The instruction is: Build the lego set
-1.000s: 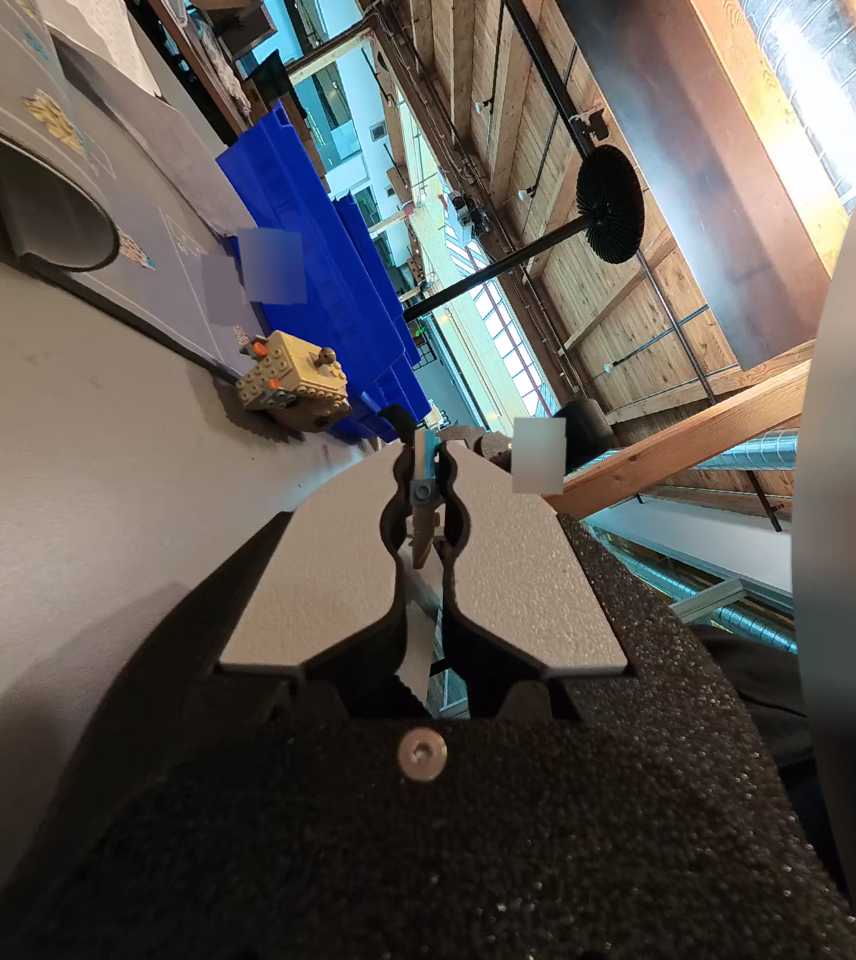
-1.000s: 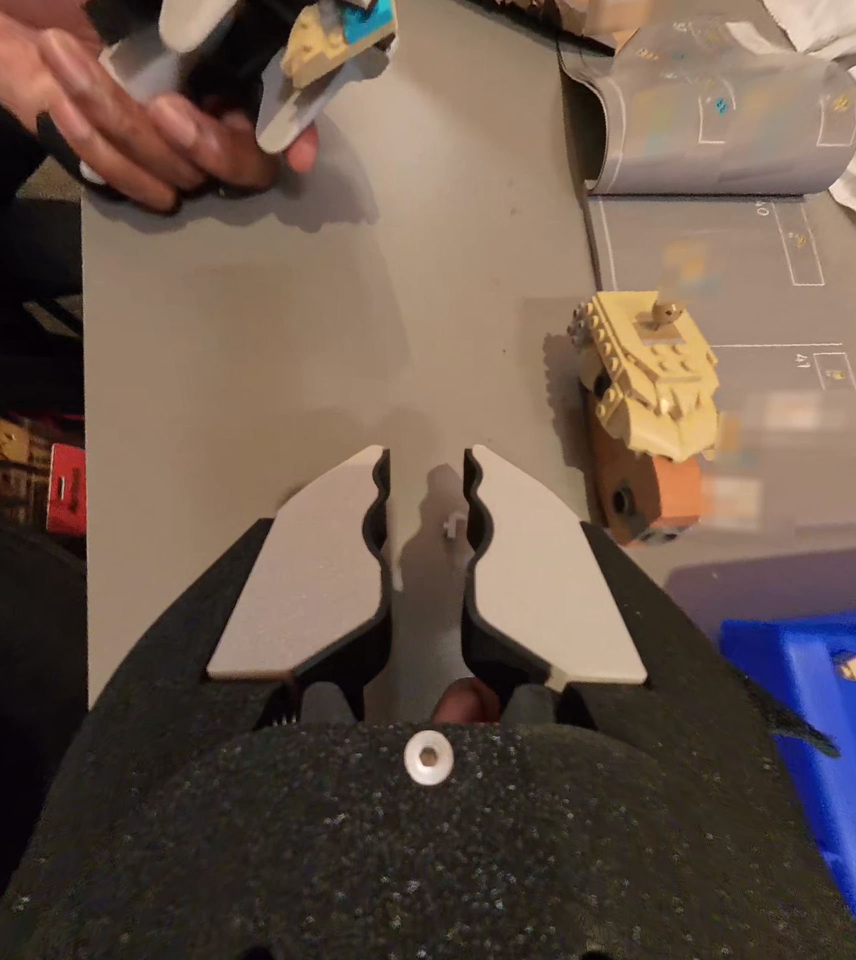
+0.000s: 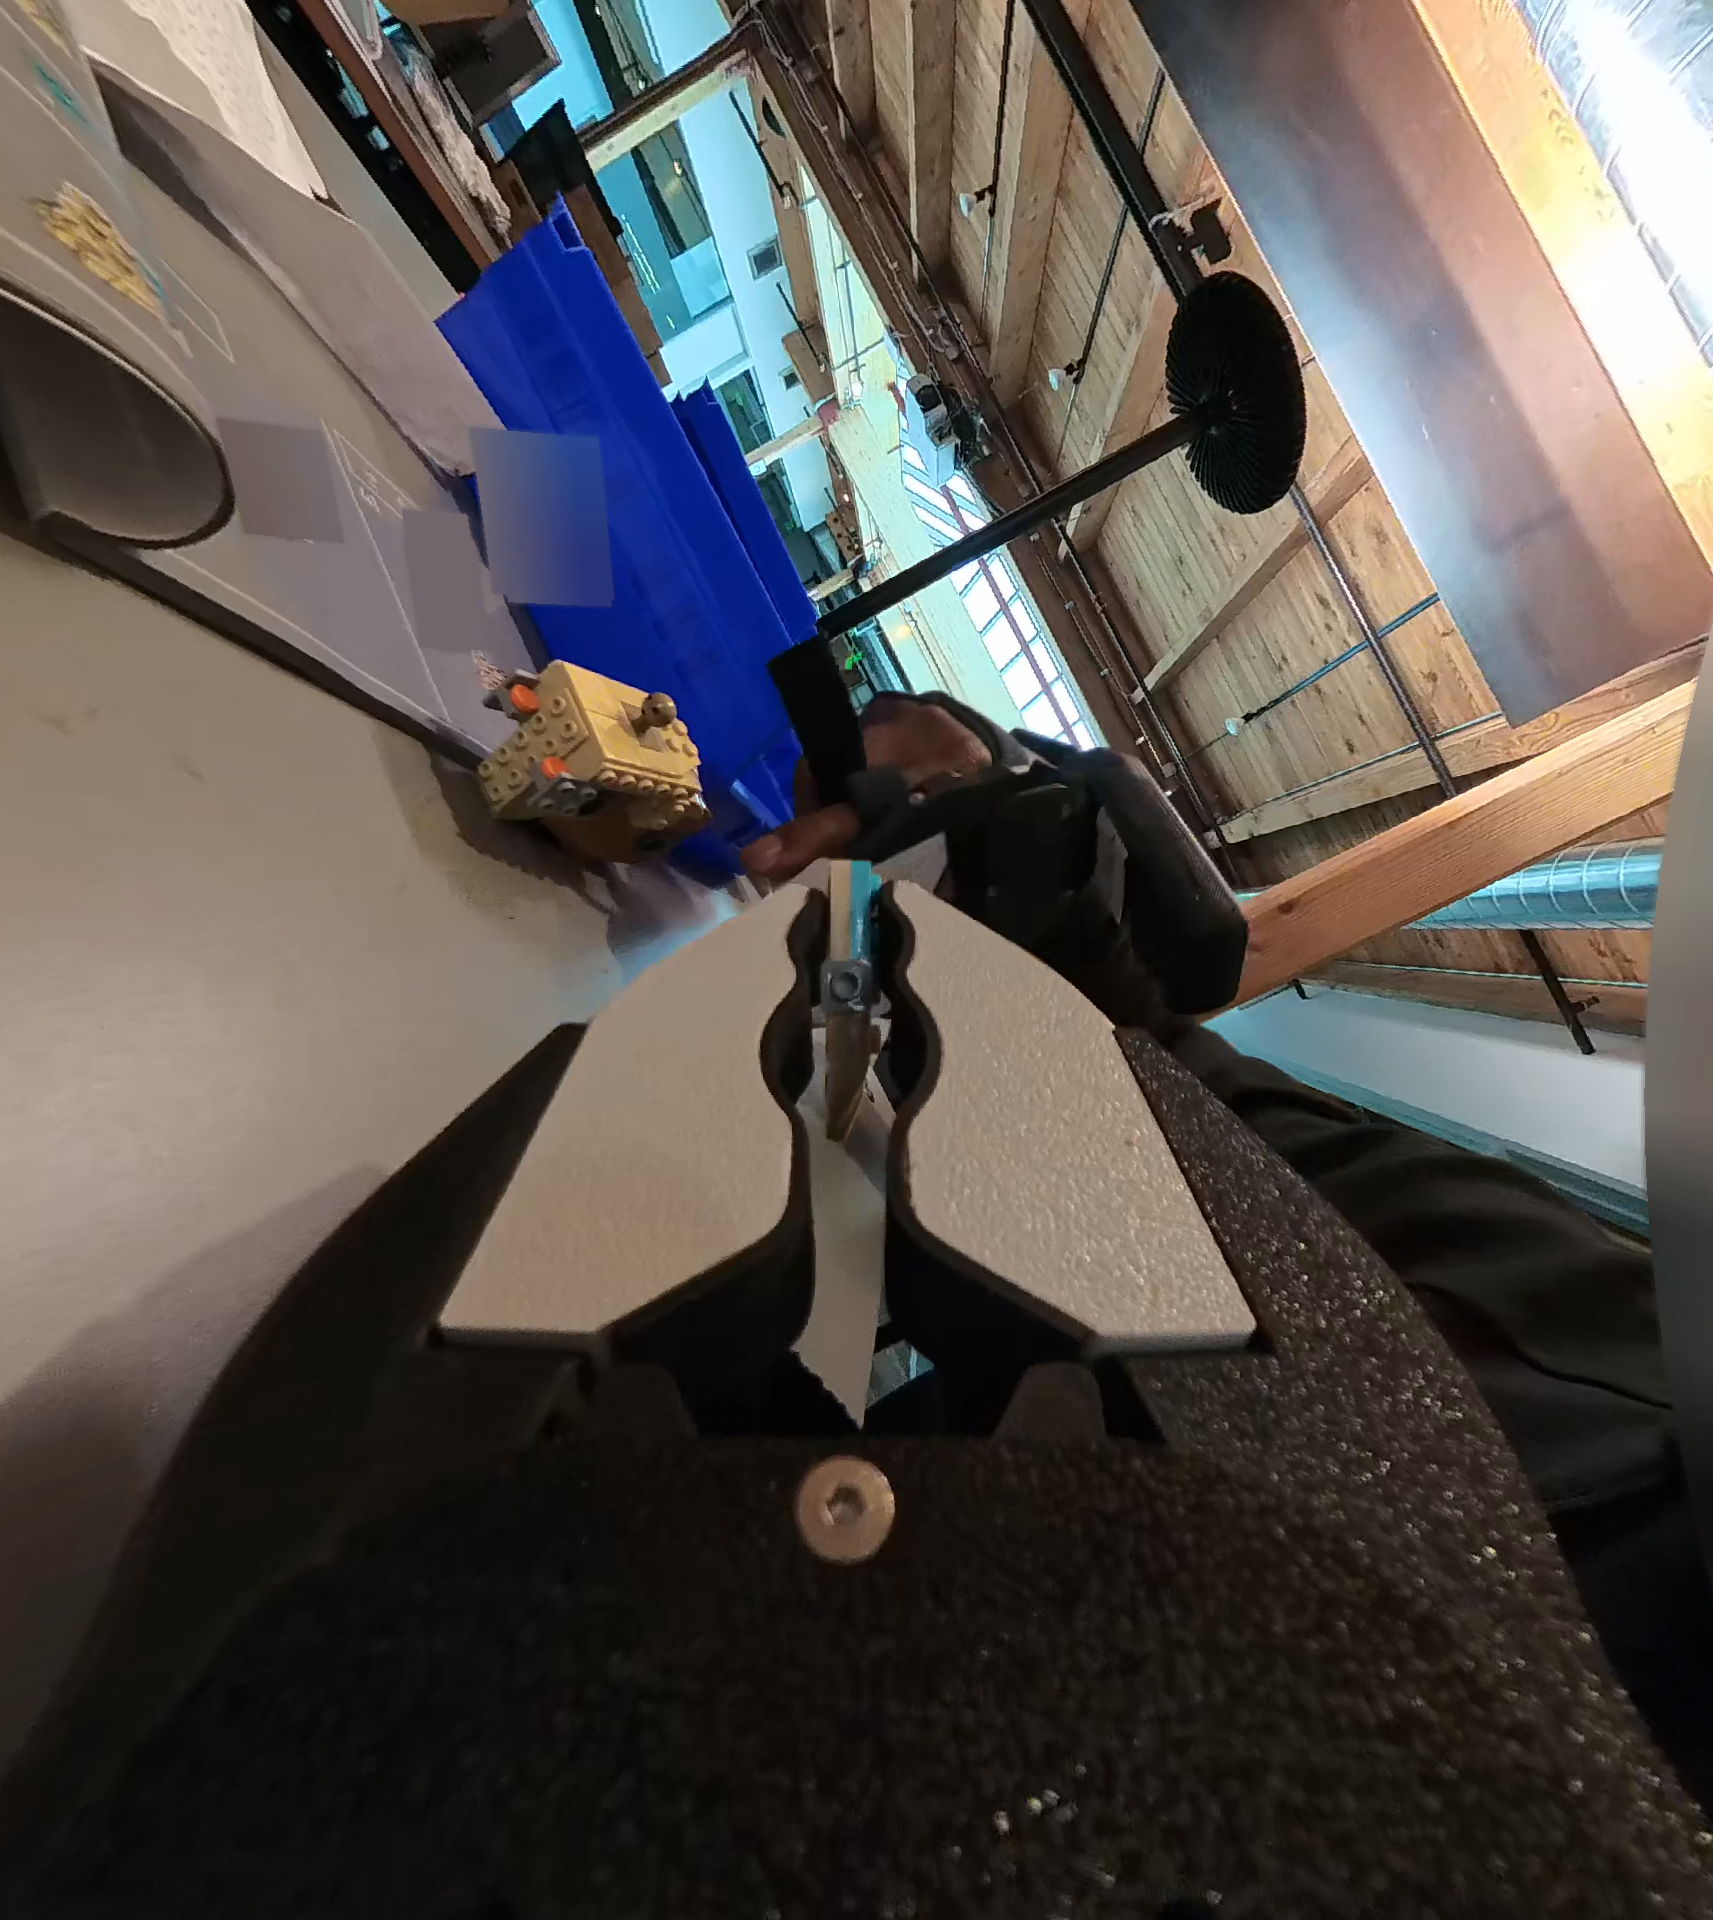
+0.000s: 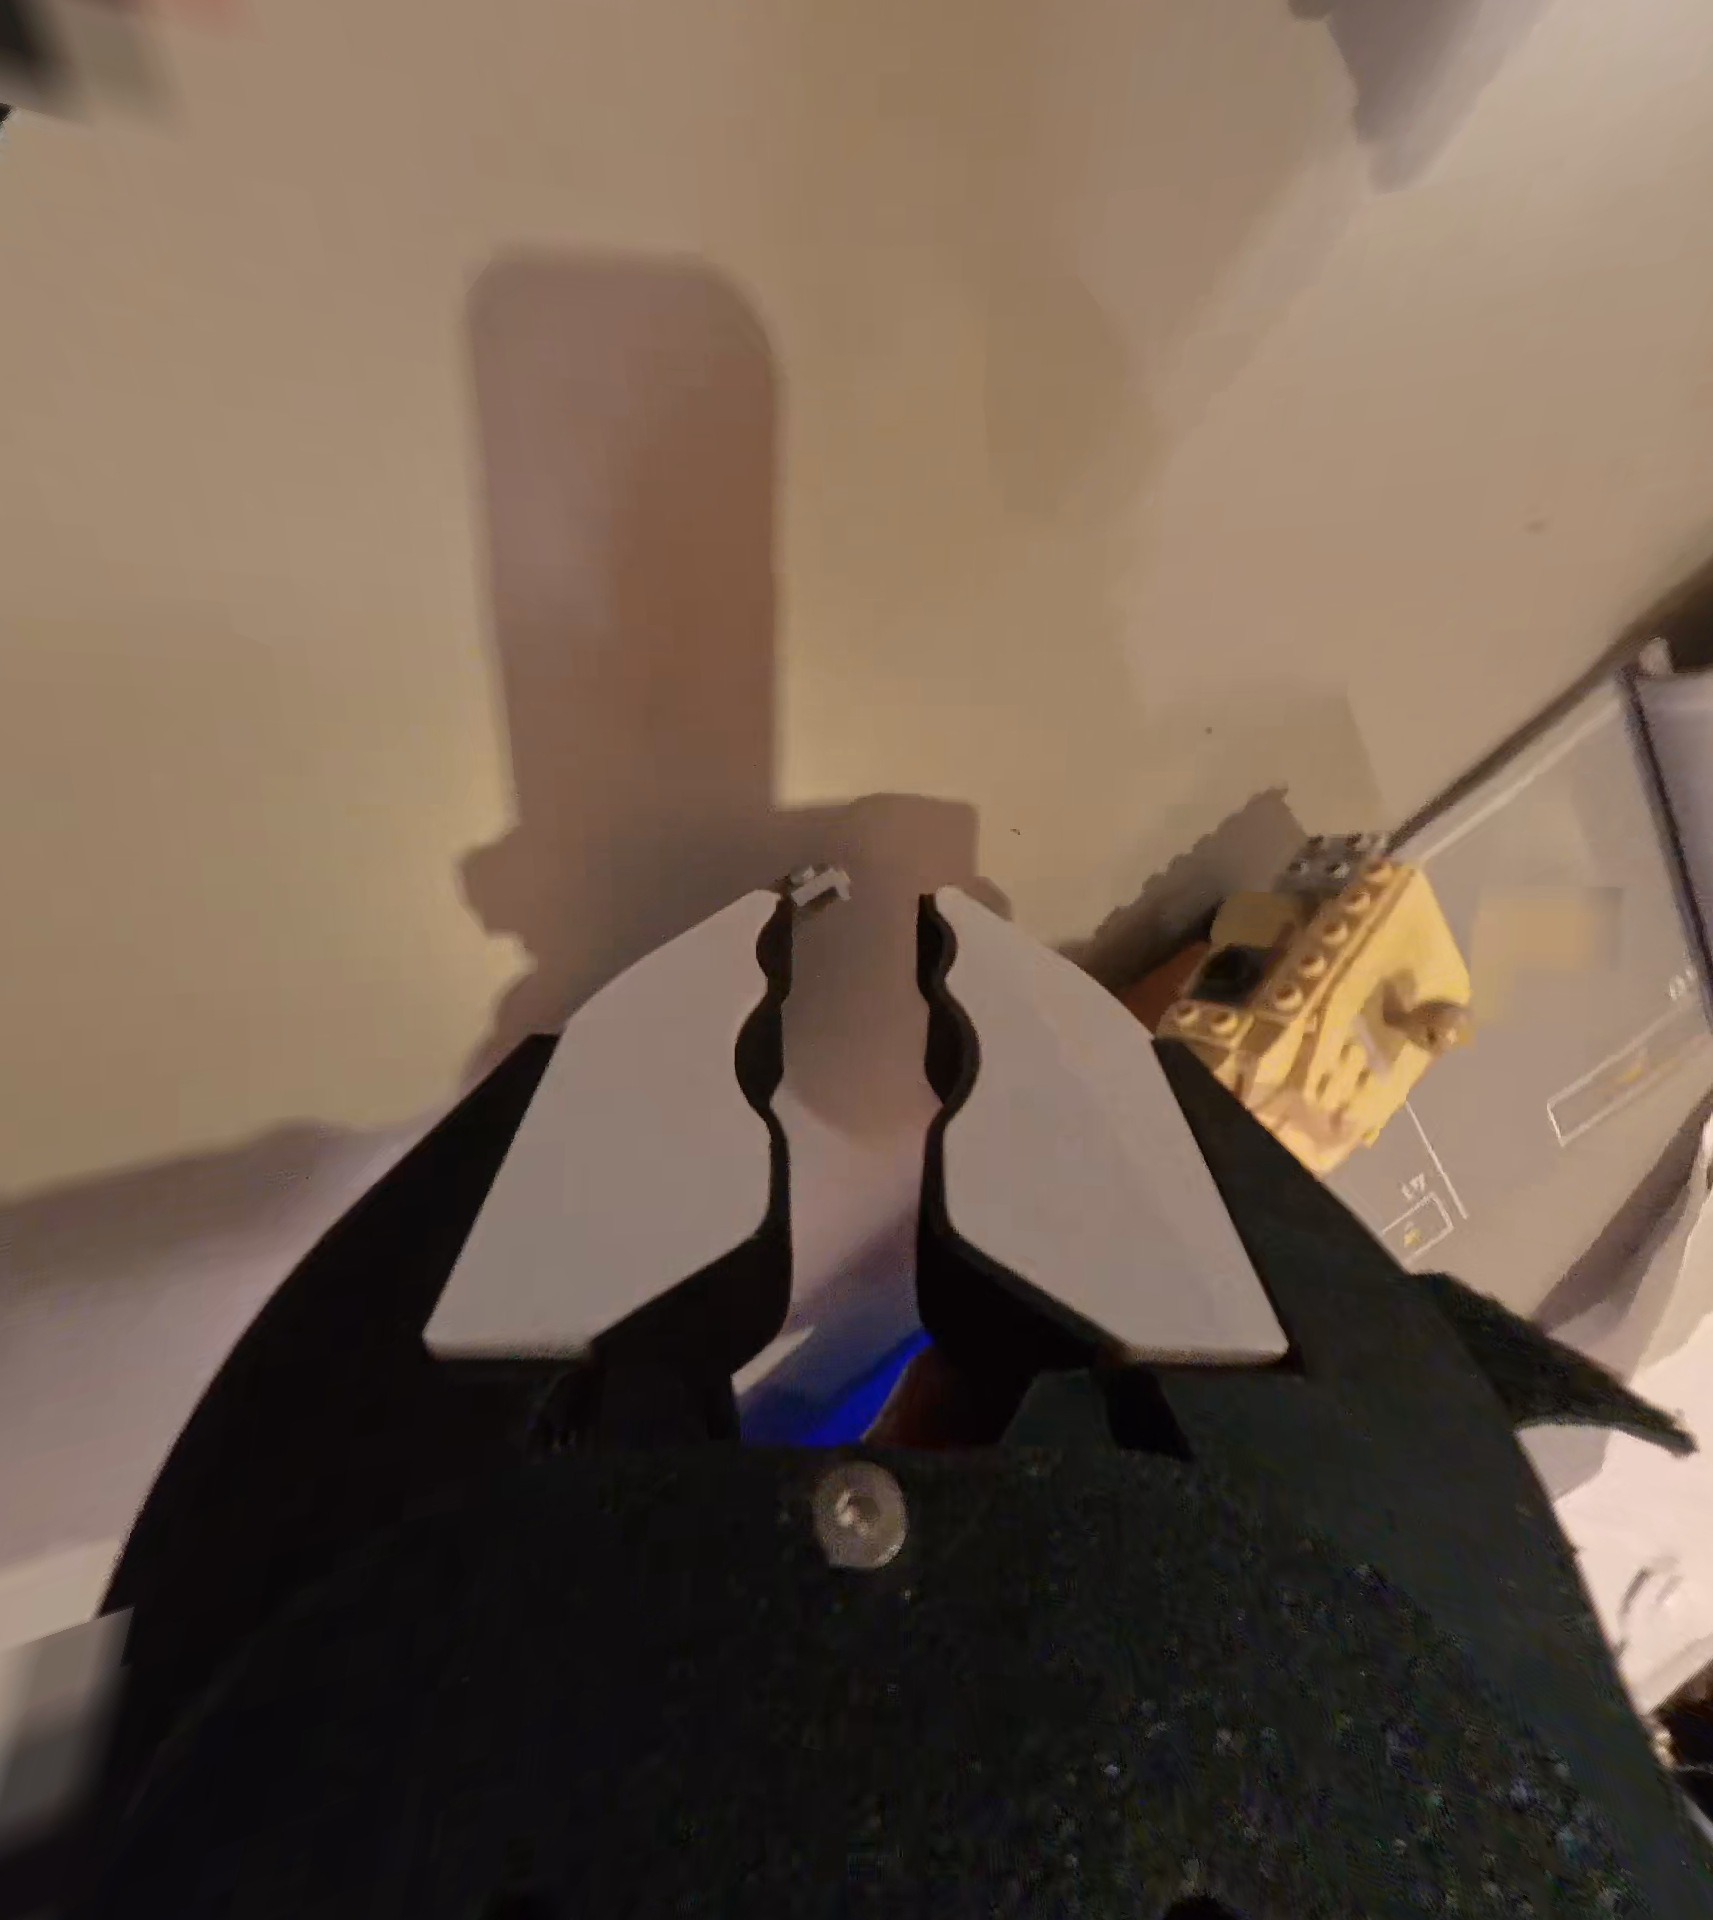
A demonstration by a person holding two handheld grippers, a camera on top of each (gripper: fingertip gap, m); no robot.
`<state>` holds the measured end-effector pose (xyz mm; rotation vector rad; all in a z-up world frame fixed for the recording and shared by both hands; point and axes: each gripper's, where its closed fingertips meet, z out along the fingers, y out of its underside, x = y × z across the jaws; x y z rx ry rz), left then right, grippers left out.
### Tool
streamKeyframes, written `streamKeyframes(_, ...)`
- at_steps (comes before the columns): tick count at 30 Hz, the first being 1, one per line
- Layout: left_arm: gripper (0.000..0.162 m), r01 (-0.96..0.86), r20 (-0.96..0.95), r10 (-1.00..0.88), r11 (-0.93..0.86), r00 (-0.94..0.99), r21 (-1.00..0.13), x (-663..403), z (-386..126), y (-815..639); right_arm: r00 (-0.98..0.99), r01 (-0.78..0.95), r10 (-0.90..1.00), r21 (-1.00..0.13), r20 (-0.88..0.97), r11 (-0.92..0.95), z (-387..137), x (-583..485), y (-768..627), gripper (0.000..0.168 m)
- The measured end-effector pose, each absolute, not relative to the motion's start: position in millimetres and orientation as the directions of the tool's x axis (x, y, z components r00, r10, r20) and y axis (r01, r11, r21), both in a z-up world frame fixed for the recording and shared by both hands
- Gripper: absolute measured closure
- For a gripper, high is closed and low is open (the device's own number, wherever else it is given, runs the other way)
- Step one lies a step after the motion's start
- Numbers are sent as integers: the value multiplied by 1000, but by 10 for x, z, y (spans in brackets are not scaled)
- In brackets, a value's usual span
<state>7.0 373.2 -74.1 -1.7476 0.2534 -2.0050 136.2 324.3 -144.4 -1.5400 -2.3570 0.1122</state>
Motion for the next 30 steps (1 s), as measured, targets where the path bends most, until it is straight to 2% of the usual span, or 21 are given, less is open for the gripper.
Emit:
streamKeyframes(4, 154, 247, 884, -459, -869, -84, -428, 37, -727, 3754, -470, 864, 868, -116, 162, 490, -1577, 1405, 3263, 144)
streamKeyframes(6, 153, 243, 884, -459, -870, -82, -429, 44, -730, 3750, -475, 865, 870, -108, 136, 489, -1626, 1410, 3246, 145)
streamKeyframes(8, 154, 229, 884, -460, -871, -78, -434, 61, -740, 3738, -460, 872, 879, -120, 124, 474, -1656, 1397, 3216, 154)
streamKeyframes(11, 154, 198, 885, -462, -875, -63, -442, 106, -768, 3712, -390, 899, 906, -143, 164, 413, -1653, 1355, 3239, 156)
streamKeyframes(15, 154, 126, 882, -472, -875, -12, -467, 209, -849, 3654, -255, 924, 939, -228, 231, 307, -1637, 1285, 3220, 156)
streamKeyframes(18, 153, 59, 878, -478, -876, 23, -478, 299, -919, 3593, -27, 895, 958, -420, 284, 149, -1536, 1084, 3254, 156)
streamKeyframes(21, 153, 78, 901, -434, -898, 12, -434, 382, -927, 3592, 309, 736, 914, -675, 263, -54, -1295, 814, 3375, 156)
streamKeyframes(24, 153, 186, 941, -332, -931, -67, -315, 450, -874, 3640, 583, 428, 808, -877, 84, -218, -1017, 588, 3445, 156)
streamKeyframes(27, 154, 296, 941, -293, -926, -170, -235, 497, -766, 3644, 700, 97, 694, -940, -169, -327, -805, 481, 3488, 156)
streamKeyframes(30, 154, 389, 926, -286, -904, -247, -175, 500, -682, 3635, 734, -91, 603, -925, -312, -368, -709, 481, 3538, 156)
